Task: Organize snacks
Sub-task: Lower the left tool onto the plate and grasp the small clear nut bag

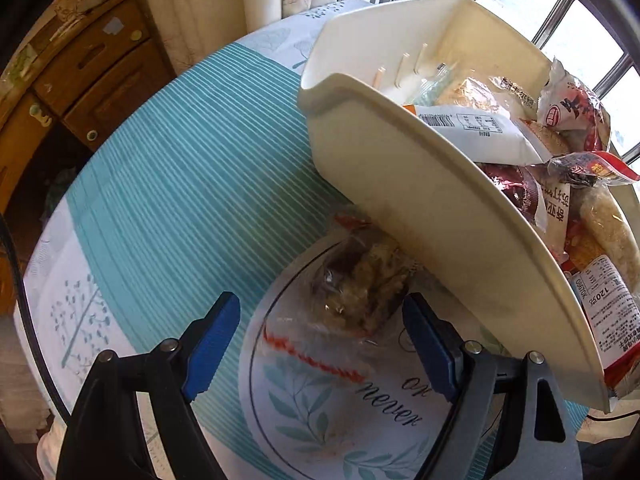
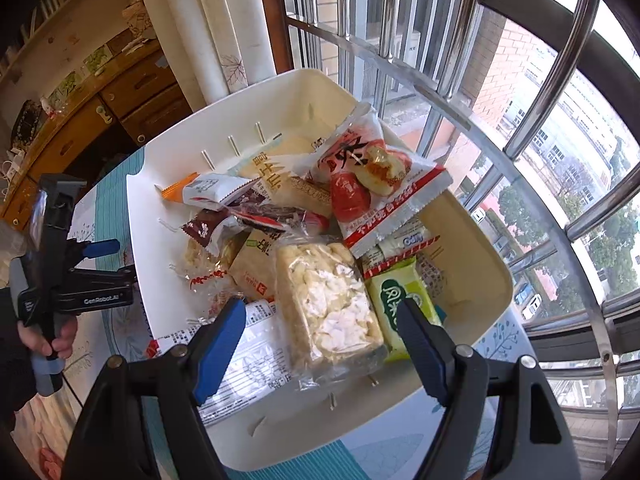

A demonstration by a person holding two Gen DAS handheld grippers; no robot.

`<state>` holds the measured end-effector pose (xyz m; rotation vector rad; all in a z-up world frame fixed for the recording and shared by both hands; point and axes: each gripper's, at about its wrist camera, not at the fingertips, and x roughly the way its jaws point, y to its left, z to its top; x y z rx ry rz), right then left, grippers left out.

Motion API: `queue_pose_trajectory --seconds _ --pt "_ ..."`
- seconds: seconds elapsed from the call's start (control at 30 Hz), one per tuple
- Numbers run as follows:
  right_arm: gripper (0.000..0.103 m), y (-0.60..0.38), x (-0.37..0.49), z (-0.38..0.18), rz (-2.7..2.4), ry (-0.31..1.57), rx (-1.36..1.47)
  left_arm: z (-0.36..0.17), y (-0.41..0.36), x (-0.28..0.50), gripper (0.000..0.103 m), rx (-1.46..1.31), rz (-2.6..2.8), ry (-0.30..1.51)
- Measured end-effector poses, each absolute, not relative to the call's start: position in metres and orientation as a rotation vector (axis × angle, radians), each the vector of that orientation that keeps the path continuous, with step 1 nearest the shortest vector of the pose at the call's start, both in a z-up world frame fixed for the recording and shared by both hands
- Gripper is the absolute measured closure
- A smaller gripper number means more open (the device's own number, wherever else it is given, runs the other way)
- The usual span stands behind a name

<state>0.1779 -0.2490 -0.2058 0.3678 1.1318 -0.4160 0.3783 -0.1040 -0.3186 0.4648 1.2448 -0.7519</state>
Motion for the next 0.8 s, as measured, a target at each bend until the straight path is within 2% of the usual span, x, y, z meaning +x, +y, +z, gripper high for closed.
queue_pose_trajectory --seconds 0.23,0.3,0.47,0.53,0.6,0.8 --pt "0.025 -0.248 0.180 -0.207 -0.421 1.139 0.379 -0.328 -0.114 0.386 0.021 0.439 -0.809 1.227" --pt "0.025 -0.248 0.180 -0.207 -0.430 1.137 0.381 -0.330 -0.117 0.386 0.029 0.439 -0.818 1.225" --pt "0.025 -0.248 0.178 -0.204 -0.442 1.137 0.383 -0.331 -0.117 0.383 0.039 0.438 -0.840 1.188" --pt "0.025 -0.247 0.178 -0.203 -0.443 1.137 0.381 -0.330 -0.117 0.381 0.048 0.432 -0.845 1.177" --pt "0.025 -0.246 0.177 -0.202 -0.441 1.138 0.382 -0.331 -0.116 0.382 0.061 0.437 -0.821 1.165" --pt "0.025 -0.237 0.171 -0.193 -0.440 1.127 0.372 -0.327 -0.106 0.380 0.064 0.372 -0.791 1.180"
